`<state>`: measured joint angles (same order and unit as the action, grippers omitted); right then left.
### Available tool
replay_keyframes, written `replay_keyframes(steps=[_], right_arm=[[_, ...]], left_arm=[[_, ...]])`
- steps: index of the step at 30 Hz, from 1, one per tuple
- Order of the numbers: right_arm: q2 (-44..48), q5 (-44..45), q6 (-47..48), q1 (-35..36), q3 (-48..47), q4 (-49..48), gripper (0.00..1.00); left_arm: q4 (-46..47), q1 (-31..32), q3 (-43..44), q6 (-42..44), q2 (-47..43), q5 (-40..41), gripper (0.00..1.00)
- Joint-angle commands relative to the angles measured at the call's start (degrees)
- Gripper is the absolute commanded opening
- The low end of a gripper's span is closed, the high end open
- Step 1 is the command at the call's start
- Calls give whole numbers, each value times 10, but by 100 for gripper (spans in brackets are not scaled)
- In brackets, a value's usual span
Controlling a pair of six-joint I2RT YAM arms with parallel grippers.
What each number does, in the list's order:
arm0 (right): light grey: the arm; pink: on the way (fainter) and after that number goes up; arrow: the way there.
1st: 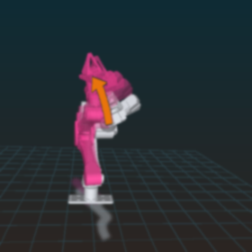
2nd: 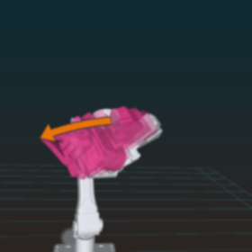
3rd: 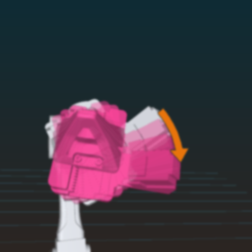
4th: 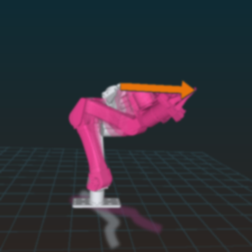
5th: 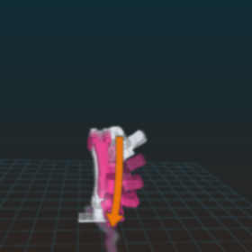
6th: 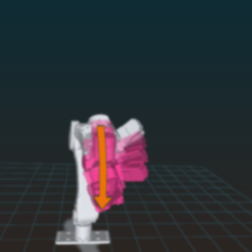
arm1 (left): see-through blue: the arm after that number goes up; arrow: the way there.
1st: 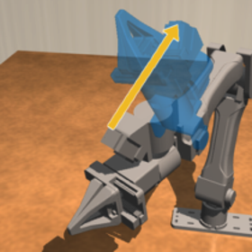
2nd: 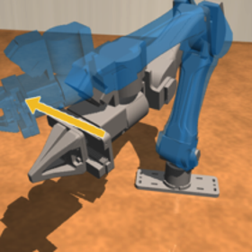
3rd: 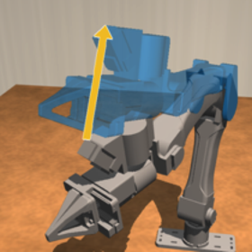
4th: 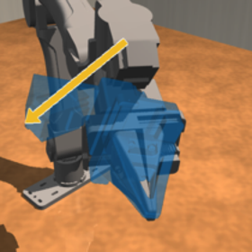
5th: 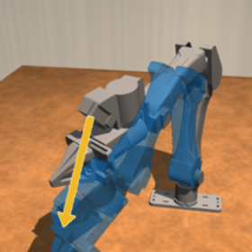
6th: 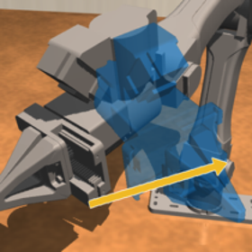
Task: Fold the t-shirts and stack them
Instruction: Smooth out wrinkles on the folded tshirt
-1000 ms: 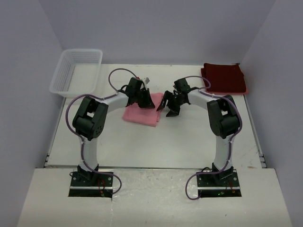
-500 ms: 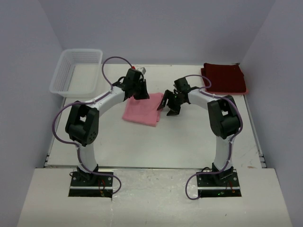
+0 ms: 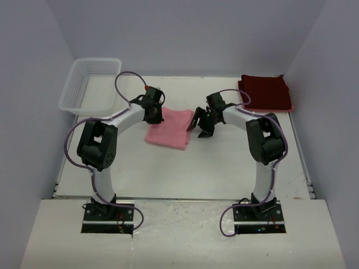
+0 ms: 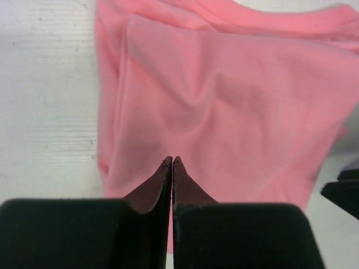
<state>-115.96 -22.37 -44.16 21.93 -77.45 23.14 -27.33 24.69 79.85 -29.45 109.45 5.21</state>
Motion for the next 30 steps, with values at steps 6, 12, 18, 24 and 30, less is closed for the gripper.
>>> replay_keyframes(steps=[6, 12, 18, 24, 30], right_arm=[[-13, 40, 5, 6, -59, 42, 71], [-21, 36, 1, 12, -72, 52, 71], [-28, 22, -6, 15, -67, 52, 71], [-33, 8, -10, 15, -57, 41, 71], [-41, -3, -13, 21, -67, 41, 71]], left_arm=[[22, -17, -19, 11, 64, -5, 0], [40, -17, -40, 0, 74, -28, 0], [54, -17, -70, -17, 62, -49, 0], [75, -20, -118, -49, 14, -86, 0], [101, -22, -168, -75, -27, -108, 0]])
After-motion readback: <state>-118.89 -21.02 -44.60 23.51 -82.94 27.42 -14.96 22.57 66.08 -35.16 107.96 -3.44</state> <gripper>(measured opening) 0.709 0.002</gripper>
